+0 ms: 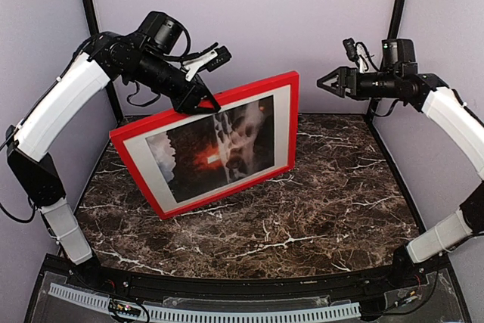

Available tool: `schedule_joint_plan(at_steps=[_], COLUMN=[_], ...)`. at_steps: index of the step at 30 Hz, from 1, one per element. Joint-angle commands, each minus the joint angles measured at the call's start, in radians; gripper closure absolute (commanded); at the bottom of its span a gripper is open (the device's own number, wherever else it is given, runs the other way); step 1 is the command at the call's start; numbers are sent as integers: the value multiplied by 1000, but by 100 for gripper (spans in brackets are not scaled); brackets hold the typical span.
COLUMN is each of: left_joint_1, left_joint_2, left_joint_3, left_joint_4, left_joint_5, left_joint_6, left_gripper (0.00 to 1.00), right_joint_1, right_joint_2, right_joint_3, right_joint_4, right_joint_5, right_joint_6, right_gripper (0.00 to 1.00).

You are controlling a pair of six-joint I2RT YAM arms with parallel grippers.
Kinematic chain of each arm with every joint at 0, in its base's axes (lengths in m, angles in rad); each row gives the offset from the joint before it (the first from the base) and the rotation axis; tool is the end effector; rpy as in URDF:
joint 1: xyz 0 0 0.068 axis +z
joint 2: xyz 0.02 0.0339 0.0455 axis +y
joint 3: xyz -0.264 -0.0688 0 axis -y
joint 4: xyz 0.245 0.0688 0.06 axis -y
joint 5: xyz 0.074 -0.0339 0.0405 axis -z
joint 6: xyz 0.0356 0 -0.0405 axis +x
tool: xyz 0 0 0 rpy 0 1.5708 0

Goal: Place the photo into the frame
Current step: Turn over the photo frame.

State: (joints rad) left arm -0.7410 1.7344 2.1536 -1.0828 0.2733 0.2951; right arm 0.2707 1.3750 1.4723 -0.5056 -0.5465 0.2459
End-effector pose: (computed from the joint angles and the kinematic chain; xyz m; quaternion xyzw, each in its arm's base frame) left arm 0.2500 -0.2418 0.4618 0.4928 0.7441 -0.2154 0.3963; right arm 0.2865 0.0987 0.4145 -0.1581 0.8029 0.3531 0.4535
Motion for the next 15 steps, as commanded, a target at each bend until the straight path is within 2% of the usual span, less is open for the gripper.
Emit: schedule_joint_plan(at_steps=[1, 7, 15], left_joint_1=[21, 25, 25], left_joint_2=[-36, -10, 19], left_joint_3=[49, 68, 72], left_joint_4=[44, 7, -12], left_joint_5=[187, 212, 227], left_joint_6=[43, 91, 113], left_gripper=[100, 100, 100], right_joint_1=[51, 101, 190], right_joint_2=[-11, -12, 113], right_joint_3=[27, 122, 379], right_joint_4=[46, -16, -294], right_joint_5=[-125, -100, -60], right_joint_6=[-127, -351, -600], right_gripper=[16, 11, 8])
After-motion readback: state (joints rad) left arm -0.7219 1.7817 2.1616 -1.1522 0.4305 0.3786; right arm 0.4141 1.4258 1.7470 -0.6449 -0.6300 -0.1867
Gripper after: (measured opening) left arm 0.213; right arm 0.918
